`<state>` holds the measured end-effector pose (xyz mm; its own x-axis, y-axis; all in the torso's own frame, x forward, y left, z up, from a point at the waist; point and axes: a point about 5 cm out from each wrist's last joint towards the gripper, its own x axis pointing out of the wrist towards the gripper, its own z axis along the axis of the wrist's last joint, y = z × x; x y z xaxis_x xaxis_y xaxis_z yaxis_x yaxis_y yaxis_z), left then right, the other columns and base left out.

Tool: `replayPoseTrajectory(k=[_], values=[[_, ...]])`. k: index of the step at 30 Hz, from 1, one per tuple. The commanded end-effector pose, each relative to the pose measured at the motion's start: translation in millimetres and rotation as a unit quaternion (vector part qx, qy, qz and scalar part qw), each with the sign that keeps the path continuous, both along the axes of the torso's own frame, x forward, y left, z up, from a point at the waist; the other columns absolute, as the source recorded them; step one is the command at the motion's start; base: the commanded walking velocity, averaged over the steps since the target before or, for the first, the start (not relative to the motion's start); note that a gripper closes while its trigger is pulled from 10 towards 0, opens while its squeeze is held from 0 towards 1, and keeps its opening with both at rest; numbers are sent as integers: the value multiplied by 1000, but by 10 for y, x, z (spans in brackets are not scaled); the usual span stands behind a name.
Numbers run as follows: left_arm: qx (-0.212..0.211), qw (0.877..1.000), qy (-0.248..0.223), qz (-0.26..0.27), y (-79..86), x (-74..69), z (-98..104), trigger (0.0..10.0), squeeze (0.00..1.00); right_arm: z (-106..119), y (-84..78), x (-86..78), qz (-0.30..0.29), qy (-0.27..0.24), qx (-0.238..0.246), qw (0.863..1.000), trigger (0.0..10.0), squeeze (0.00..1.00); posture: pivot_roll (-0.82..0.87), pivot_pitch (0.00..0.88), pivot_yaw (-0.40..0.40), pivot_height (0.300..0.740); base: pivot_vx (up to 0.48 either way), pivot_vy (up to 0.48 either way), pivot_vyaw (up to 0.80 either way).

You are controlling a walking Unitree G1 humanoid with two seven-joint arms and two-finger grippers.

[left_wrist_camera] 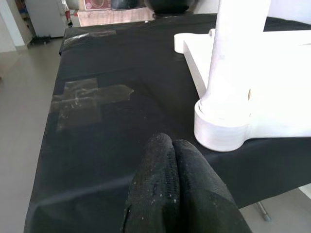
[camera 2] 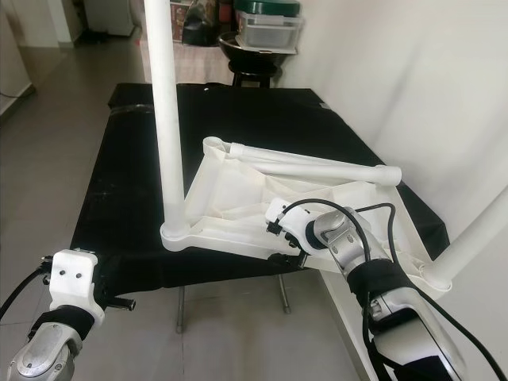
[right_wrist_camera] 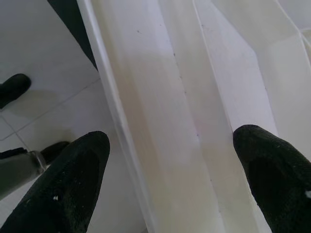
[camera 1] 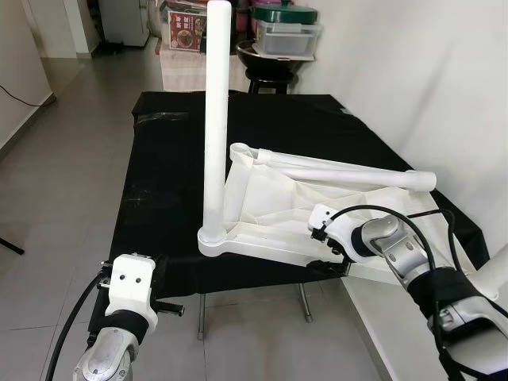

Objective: Building children table

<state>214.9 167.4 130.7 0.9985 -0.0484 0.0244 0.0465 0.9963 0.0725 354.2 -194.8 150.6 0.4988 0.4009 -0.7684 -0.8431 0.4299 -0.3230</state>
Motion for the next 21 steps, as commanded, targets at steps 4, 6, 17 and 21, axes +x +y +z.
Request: replayPoseTrajectory(k=[4,6,17,21], values=[[7,1000,8,-6,-20,-47,0,10000,0,135,90,16,56,-1,27,998,10000,0,-200,77,-110,740,0,0,0],[4,1000,10,-5,-29,-74,1,10000,0,218,125,-32,104,8,42,994,10000,0,-197,86,-114,740,0,0,0],[-4,1000,13,-5,-54,-101,5,10000,0,50,31,-74,96,57,-37,993,10000,0,-196,94,-124,740,0,0,0],[-6,1000,13,-5,-60,-101,7,10000,0,-41,-58,5,31,59,-78,995,10000,0,-197,93,-125,740,0,0,0]])
